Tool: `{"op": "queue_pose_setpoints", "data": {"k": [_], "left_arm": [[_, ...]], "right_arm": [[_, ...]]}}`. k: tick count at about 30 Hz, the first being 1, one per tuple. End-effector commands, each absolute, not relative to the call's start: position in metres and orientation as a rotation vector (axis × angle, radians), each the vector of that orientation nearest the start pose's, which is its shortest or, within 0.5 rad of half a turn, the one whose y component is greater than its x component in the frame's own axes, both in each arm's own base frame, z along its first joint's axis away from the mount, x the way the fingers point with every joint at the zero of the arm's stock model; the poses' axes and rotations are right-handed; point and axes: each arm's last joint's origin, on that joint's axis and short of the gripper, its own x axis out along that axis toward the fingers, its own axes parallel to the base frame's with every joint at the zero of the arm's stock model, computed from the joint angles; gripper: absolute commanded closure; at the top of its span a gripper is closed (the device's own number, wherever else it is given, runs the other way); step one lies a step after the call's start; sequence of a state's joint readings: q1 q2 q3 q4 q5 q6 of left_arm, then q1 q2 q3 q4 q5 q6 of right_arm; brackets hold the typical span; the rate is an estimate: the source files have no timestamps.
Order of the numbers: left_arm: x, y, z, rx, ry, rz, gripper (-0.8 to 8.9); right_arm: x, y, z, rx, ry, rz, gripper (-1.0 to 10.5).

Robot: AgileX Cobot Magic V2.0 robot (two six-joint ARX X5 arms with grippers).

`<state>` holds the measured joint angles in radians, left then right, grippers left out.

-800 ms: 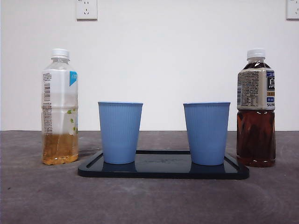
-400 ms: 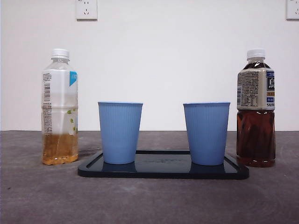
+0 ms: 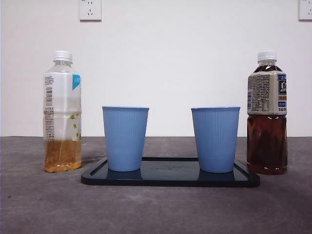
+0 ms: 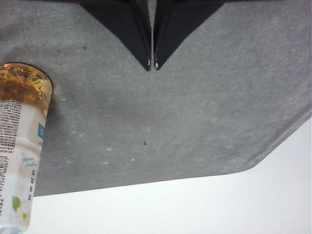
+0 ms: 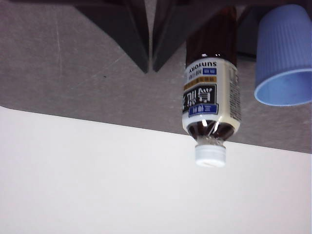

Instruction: Pour the drink into the cup

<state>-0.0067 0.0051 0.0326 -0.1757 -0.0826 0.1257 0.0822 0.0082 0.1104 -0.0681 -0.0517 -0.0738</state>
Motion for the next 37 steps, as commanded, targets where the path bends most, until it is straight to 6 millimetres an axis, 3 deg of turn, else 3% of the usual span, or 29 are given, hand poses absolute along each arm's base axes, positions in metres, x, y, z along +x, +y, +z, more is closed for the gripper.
{"op": "queue_pose_setpoints", "data": {"k": [1,11,37], "left_arm": [[0.096,0.002,0.152,0.144,0.157,0.072,8.07],[0.096,0.002,0.152,0.144,0.156,0.072,8.07],[0.096,0.002,0.152,0.144,0.156,0.072,8.07]], "right_arm": [[0.092,0.008,0.186,-0.078,-0.043,0.122,9.4],[0.096,0.007,0.156,-0.031,0.101,0.112,9.4],[0.096,0.007,0.153,-0.027,0.144,0.114,9.4]]}}
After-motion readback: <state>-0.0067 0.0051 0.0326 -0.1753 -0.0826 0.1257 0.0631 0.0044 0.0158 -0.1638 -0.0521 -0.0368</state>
